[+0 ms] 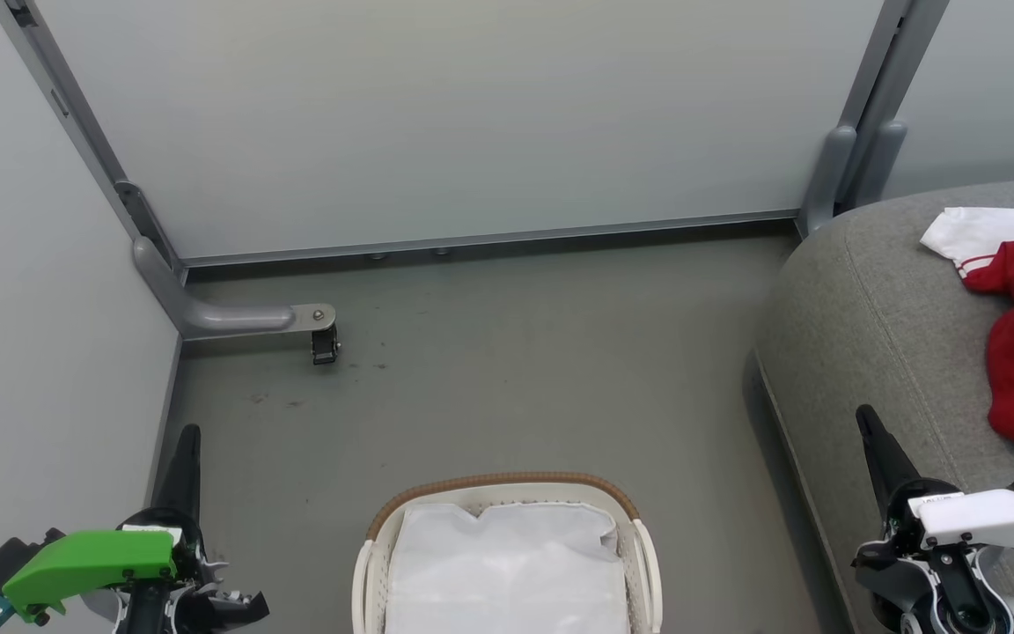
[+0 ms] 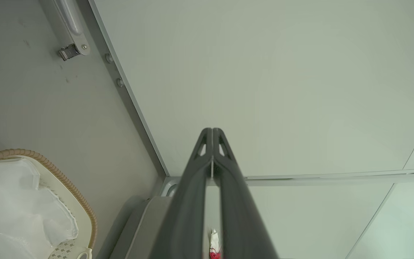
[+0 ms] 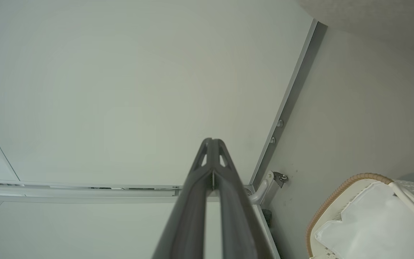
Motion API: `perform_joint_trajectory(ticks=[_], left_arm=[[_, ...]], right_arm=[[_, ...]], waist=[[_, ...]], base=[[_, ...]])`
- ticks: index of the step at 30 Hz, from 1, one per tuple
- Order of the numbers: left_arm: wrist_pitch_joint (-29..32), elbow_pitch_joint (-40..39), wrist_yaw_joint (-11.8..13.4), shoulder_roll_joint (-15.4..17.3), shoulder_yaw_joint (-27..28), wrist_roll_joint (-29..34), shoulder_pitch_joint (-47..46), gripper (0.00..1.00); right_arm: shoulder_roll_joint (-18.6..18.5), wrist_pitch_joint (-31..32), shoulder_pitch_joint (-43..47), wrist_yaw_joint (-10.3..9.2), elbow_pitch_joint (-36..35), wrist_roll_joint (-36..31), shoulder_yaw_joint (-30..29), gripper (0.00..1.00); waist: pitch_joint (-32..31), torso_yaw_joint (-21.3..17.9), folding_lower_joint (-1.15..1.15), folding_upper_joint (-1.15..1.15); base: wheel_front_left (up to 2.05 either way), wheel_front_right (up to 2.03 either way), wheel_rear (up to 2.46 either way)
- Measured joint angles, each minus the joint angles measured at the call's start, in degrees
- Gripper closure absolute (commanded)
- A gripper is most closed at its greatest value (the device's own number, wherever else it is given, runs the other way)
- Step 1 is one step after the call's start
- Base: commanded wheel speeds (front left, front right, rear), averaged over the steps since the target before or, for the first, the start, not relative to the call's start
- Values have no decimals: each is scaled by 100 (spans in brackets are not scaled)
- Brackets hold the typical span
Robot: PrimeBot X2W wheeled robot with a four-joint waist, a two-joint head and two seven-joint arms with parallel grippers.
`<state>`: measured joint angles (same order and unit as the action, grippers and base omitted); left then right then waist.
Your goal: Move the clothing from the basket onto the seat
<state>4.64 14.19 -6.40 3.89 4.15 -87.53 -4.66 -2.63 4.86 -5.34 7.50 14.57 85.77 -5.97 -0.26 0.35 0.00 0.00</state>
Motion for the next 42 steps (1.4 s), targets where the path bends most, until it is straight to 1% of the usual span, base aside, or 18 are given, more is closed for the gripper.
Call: perform_joint_trajectory(ticks=[17,42], left_arm=[[181,-7,-99,-87,219,-481,-113,100],[183,-8,-114,-93,233,-502,-127,100]], right_arm=[[-5,169,-60,-1,-44,644,-51,100],[-7,169,-63,-1,-45,655,-54,100]], waist=[[43,-35,0,0],[44,-35,0,0]], base=[[0,0,0],[0,0,0]])
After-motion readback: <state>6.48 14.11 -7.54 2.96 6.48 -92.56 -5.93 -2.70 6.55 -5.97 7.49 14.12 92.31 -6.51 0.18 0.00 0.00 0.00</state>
